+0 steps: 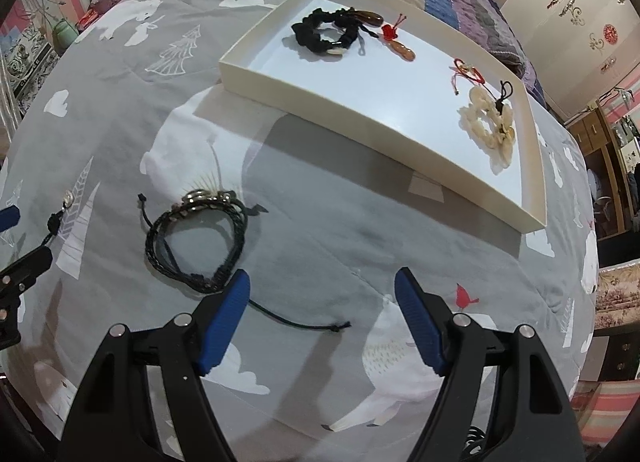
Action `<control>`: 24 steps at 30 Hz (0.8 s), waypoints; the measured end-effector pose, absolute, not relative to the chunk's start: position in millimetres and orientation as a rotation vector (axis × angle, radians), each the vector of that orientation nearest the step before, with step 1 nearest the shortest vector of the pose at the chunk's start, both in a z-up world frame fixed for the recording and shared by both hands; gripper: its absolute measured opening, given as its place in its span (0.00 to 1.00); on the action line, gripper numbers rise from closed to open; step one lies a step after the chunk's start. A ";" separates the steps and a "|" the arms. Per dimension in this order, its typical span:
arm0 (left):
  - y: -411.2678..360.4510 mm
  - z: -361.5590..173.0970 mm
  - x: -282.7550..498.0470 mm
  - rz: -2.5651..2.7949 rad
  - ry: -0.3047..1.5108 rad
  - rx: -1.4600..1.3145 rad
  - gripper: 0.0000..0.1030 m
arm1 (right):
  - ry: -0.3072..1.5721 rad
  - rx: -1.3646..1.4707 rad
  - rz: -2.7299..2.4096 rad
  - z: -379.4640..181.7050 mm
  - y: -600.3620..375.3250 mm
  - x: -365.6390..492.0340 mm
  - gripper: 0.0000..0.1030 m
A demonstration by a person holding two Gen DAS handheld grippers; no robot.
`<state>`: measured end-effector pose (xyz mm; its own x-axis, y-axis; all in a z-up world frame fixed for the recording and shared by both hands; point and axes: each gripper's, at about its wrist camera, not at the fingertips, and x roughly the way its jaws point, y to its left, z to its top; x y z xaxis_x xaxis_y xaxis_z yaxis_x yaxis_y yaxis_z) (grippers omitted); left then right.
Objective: Organize jewelry
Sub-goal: 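Grasp the black tassel pendant with left tool while right tool grasps the black braided bracelet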
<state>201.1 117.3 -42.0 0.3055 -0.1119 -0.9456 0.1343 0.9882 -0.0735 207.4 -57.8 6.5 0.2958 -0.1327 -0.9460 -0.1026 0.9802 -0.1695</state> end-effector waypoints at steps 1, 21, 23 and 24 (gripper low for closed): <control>118.3 -43.7 201.5 -0.164 1.256 0.020 0.68 | 1.274 -0.215 -0.019 5.9 -56.1 207.9 0.73; 118.0 -61.2 212.6 -0.166 1.289 0.105 0.50 | 1.302 -0.224 0.035 -8.3 -31.8 223.7 0.53; 116.0 -63.4 212.6 -0.166 1.292 0.116 0.50 | 1.309 -0.226 0.042 -10.7 -29.8 224.4 0.51; 115.4 -63.8 212.9 -0.166 1.291 0.121 0.50 | 1.311 -0.227 0.046 -12.2 -29.6 225.5 0.50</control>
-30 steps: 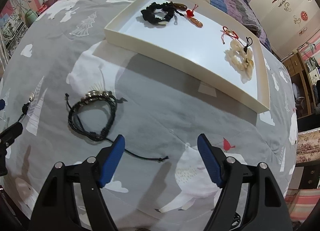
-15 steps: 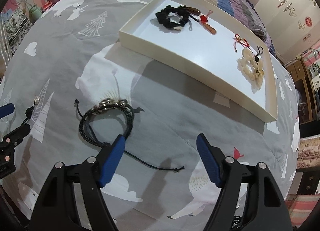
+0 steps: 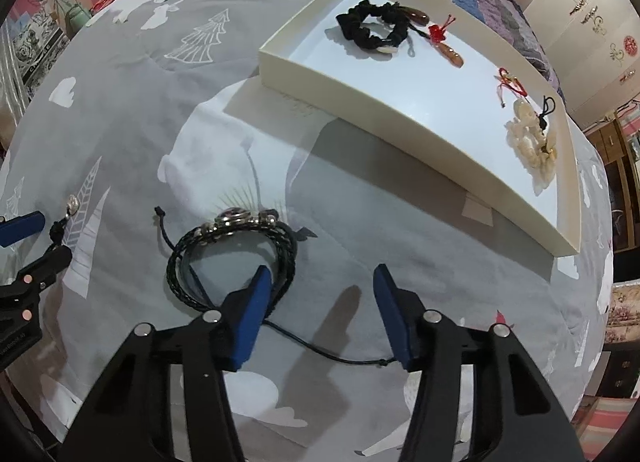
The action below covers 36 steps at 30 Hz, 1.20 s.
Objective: Organize jewelry
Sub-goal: 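Grasp the black tassel pendant with left tool while right tool grasps the black braided bracelet, then carry the tassel pendant with left tool into the tray while right tool carries the bracelet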
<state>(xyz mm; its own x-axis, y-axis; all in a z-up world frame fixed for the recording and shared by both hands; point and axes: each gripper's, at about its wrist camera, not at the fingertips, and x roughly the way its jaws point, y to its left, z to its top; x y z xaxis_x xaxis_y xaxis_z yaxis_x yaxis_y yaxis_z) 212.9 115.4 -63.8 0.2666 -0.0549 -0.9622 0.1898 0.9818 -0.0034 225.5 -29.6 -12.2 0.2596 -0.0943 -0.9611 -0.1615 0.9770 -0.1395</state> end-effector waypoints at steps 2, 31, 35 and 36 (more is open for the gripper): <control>116.0 -63.8 213.6 -0.167 1.290 0.119 0.49 | 1.314 -0.220 0.052 -13.9 -28.5 226.7 0.47; 104.8 -50.5 214.8 -0.155 1.245 0.109 0.07 | 1.261 -0.203 0.107 1.2 -24.5 215.9 0.06; 90.1 -40.1 217.5 -0.168 1.228 0.110 0.07 | 1.247 -0.194 0.107 6.5 -34.4 215.1 0.05; 85.7 -37.3 218.9 -0.175 1.225 0.111 0.07 | 1.242 -0.192 0.104 8.9 -36.8 213.9 0.05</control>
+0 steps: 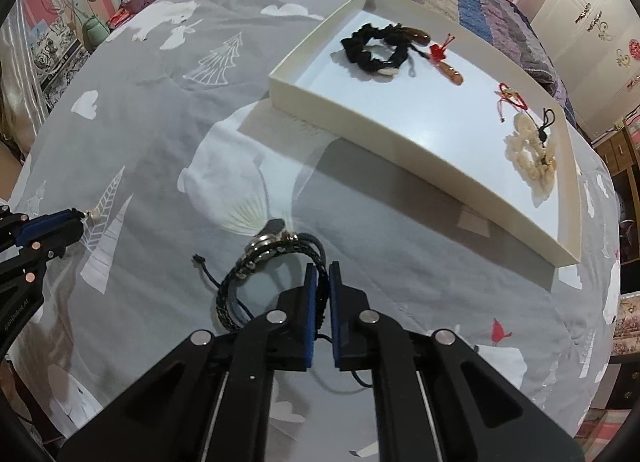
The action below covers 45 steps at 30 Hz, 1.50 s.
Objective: Organize jewelry
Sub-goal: 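Carry the tassel pendant with left tool into the tray while right tool carries the bracelet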
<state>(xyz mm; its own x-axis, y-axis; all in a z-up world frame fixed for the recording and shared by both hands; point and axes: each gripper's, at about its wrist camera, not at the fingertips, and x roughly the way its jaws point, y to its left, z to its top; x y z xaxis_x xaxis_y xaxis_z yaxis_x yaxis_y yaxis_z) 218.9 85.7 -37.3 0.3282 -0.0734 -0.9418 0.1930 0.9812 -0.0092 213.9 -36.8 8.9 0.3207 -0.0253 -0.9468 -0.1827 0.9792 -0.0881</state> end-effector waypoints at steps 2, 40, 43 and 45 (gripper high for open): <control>75.8 -31.5 220.9 -0.186 1.215 0.113 0.07 | 1.231 -0.185 0.098 14.4 -46.9 217.6 0.05; -40.0 24.3 254.1 -0.326 1.127 0.163 0.08 | 1.171 -0.103 -0.027 55.1 -168.8 220.8 0.03; -42.4 30.2 259.8 -0.332 1.122 0.153 0.07 | 1.155 -0.101 -0.037 66.0 -173.5 222.6 0.03; -46.0 34.8 266.3 -0.336 1.118 0.152 0.07 | 1.140 -0.099 -0.045 74.3 -175.5 224.5 0.03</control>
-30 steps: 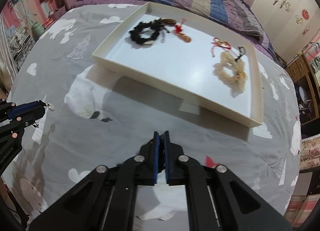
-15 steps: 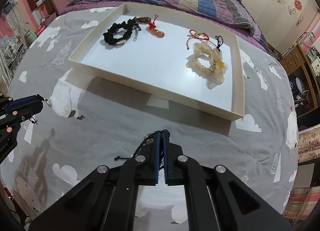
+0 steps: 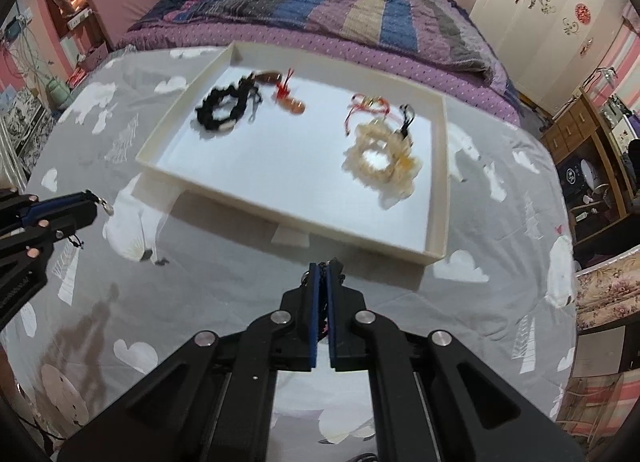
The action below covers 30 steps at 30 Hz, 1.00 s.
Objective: Organize jewelry
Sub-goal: 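Carry the tassel pendant with left tool into the tray while right tool carries the bracelet, then open the left tool releasing the pendant while the right tool opens releasing the bracelet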
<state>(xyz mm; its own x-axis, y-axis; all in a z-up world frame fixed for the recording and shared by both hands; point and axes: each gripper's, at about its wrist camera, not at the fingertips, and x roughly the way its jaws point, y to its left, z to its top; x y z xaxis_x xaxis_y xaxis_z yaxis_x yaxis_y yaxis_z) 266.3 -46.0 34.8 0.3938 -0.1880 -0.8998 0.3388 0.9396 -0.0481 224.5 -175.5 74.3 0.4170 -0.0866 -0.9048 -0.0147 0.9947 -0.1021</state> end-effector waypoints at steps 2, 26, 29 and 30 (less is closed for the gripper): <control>-49.7 39.6 275.1 -0.343 1.114 0.143 0.08 | 1.123 -0.095 -0.053 85.5 -179.0 228.6 0.03; -128.2 -30.3 387.1 -0.373 1.201 0.132 0.08 | 1.139 -0.020 -0.143 34.7 -242.0 334.0 0.03; -131.0 -38.5 389.4 -0.355 1.209 0.140 0.08 | 1.157 -0.008 -0.156 22.5 -249.5 335.6 0.03; -131.9 -40.5 389.8 -0.346 1.208 0.143 0.08 | 1.159 -0.008 -0.160 19.3 -250.5 335.5 0.03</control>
